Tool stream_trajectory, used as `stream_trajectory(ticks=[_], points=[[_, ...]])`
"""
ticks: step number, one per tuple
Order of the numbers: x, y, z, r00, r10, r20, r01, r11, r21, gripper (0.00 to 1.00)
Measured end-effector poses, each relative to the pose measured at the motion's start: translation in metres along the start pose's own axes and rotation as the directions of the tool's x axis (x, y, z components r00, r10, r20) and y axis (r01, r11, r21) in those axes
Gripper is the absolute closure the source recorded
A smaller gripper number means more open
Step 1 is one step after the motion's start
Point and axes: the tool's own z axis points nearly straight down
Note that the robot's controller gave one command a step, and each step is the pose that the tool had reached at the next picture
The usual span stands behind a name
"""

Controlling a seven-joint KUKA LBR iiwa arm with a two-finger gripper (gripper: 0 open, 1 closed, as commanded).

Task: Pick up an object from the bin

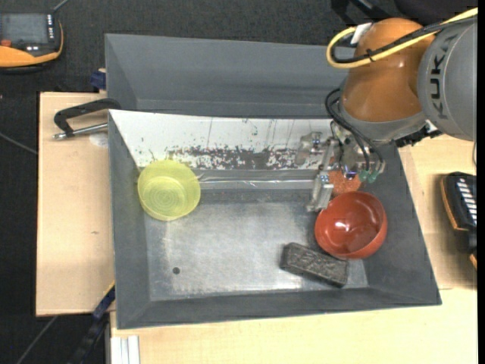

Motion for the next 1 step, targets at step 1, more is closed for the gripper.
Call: stream_trajectory(ticks=[1], points=[[0.0108,-0.0691,0.1191,0.917,-0.399,-0.003,0.399,0.917,-0.002,0.0]])
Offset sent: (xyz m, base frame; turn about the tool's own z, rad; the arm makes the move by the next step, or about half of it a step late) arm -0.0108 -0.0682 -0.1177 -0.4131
